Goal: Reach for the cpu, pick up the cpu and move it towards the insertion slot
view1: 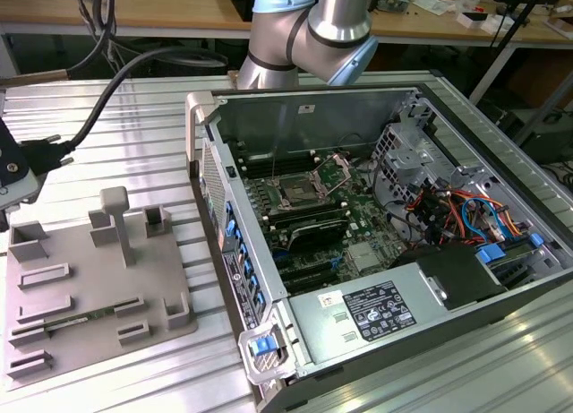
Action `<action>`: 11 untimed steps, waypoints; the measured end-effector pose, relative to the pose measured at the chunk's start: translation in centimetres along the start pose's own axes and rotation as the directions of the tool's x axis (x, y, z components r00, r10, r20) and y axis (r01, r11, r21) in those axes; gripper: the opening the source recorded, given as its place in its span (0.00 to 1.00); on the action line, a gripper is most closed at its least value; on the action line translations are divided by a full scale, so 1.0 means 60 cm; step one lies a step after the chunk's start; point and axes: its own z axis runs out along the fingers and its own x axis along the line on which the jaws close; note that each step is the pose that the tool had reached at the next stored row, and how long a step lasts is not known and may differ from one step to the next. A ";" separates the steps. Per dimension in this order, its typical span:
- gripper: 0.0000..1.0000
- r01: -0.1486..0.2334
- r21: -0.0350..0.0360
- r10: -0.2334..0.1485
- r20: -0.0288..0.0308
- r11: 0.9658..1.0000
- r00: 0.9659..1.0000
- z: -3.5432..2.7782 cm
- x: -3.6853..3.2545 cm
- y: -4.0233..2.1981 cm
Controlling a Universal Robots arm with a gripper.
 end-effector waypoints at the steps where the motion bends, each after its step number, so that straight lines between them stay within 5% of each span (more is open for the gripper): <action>1: 0.55 0.000 0.000 0.000 0.000 1.000 1.000 -0.001 0.000 0.000; 11: 0.55 0.000 0.000 0.000 0.000 1.000 1.000 -0.014 0.003 0.001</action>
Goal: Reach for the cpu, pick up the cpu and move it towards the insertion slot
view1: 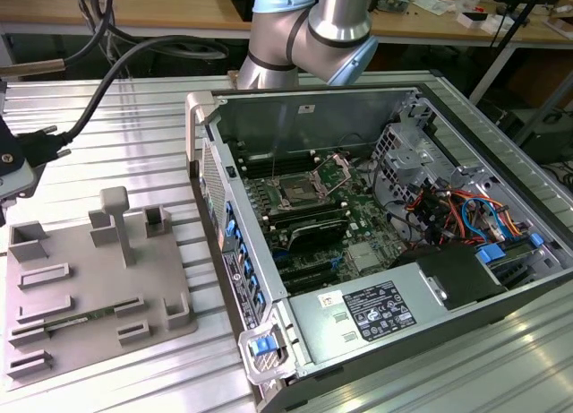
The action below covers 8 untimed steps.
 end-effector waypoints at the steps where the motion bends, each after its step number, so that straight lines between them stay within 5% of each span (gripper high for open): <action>1: 0.55 0.000 0.000 0.000 0.000 1.000 1.000 -0.001 0.000 0.000; 8: 0.55 0.000 0.000 0.000 0.000 1.000 1.000 -0.013 0.003 0.001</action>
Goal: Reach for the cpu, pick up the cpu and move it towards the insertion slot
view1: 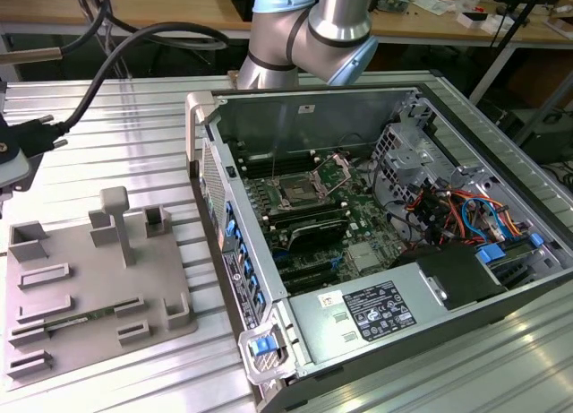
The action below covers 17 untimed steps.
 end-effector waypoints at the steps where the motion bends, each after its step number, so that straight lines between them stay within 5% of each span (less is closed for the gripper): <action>1: 0.55 0.000 0.000 0.000 0.000 1.000 1.000 -0.003 0.001 0.000; 17: 0.55 0.000 0.000 0.000 0.000 1.000 1.000 -0.008 -0.006 0.000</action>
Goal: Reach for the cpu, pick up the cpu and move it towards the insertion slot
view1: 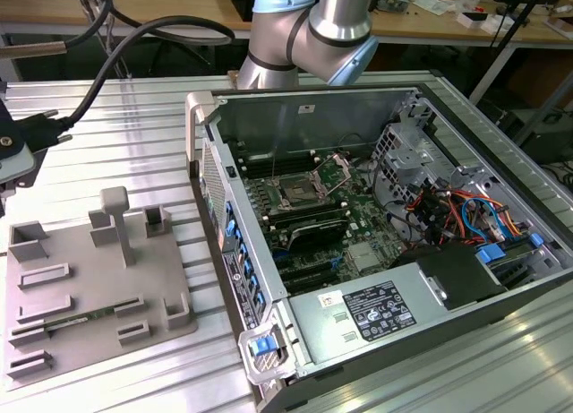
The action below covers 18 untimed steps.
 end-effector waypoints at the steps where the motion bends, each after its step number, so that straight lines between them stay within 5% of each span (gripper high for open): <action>1: 0.55 0.000 0.000 0.000 0.000 1.000 1.000 0.000 -0.001 0.000; 7: 0.55 0.000 0.000 0.000 0.000 1.000 1.000 -0.004 0.000 0.000; 18: 0.55 0.000 0.000 0.000 0.000 1.000 1.000 -0.027 0.004 0.001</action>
